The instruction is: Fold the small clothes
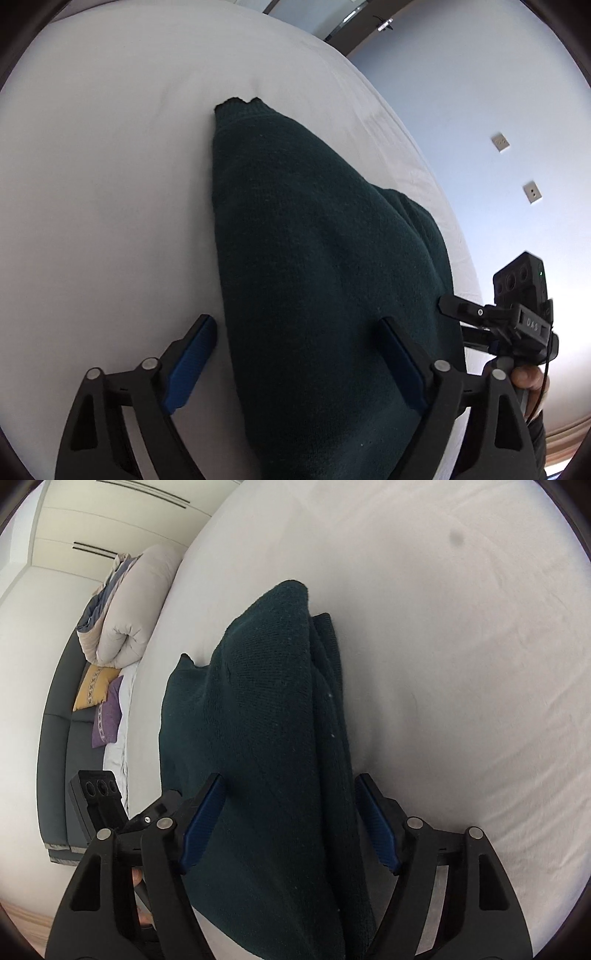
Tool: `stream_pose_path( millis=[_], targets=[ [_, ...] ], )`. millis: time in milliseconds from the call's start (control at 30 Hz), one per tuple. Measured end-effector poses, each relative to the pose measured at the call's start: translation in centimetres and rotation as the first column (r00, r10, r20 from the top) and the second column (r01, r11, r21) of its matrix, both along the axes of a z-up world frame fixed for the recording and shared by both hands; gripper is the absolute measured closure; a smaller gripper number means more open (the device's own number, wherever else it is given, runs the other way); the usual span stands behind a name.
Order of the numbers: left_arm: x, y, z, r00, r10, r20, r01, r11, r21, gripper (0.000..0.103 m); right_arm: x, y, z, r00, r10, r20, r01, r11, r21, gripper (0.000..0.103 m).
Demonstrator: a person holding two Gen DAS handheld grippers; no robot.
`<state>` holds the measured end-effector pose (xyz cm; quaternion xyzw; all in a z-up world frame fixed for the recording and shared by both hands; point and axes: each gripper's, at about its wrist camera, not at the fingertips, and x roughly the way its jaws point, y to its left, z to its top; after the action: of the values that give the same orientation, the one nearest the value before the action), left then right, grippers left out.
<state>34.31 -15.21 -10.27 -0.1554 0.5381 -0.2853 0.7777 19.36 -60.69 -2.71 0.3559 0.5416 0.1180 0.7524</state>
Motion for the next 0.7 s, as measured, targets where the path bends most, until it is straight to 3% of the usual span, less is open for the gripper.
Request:
stream_pose_path(
  millis=[100,167,267,367,433,500,700],
  targets=[
    [0.6,-0.6,0.0,0.999,0.02,-0.036,-0.02,1.0,0.006,0.039,1.7,1.6,0.1,0.999,0.049,-0.016,-0.05,0.996,-0.068,0.042],
    [0.4,-0.8,0.1,0.999,0.019,-0.028,-0.019,0.999,0.029,0.044,2.5,2.2,0.2,0.998,0.067,-0.014,-0.068,0.991,-0.116,0.063],
    [-0.3,-1.4,0.7,1.0,0.014,0.004,-0.014,0.996,0.085,0.05,3.4,3.3,0.3,0.997,0.071,-0.011,-0.072,0.981,-0.183,0.071],
    [-1.0,-1.7,1.7,1.0,0.009,0.029,-0.013,0.99,0.14,0.058,3.6,6.5,2.0,0.992,0.122,0.015,-0.106,0.915,-0.39,0.08],
    [-1.9,-1.5,2.8,0.999,0.008,0.05,-0.016,0.986,0.169,0.061,3.1,9.1,3.2,0.987,0.16,0.027,-0.121,0.841,-0.527,0.082],
    [-3.2,-1.2,4.2,0.997,0.009,0.07,-0.022,0.981,0.192,0.062,2.5,11.1,4.6,0.984,0.173,0.048,-0.111,0.797,-0.594,0.083],
    [-10.2,2.7,10.0,0.978,-0.021,0.207,-0.028,0.973,0.229,0.062,-2.5,16.3,9.3,0.961,0.237,0.144,-0.09,0.758,-0.646,0.083]
  ],
)
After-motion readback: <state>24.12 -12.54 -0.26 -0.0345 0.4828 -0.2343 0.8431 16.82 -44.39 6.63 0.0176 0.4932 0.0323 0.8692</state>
